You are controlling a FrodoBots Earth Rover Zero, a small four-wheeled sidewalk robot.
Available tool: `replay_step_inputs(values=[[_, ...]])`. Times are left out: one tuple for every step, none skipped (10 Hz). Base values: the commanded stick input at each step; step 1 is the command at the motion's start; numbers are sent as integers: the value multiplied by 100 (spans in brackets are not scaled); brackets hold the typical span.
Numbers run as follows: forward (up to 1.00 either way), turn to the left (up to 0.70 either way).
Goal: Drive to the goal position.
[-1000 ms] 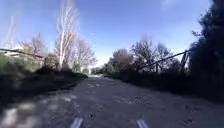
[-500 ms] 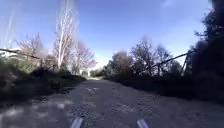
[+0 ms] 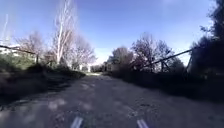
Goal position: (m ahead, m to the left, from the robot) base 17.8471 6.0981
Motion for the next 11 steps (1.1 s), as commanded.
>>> replay_step_inputs(values=[[50,0],[50,0],[50,0],[50,0],[50,0],[50,0],[50,0],[50,0],[50,0],[50,0],[50,0]])
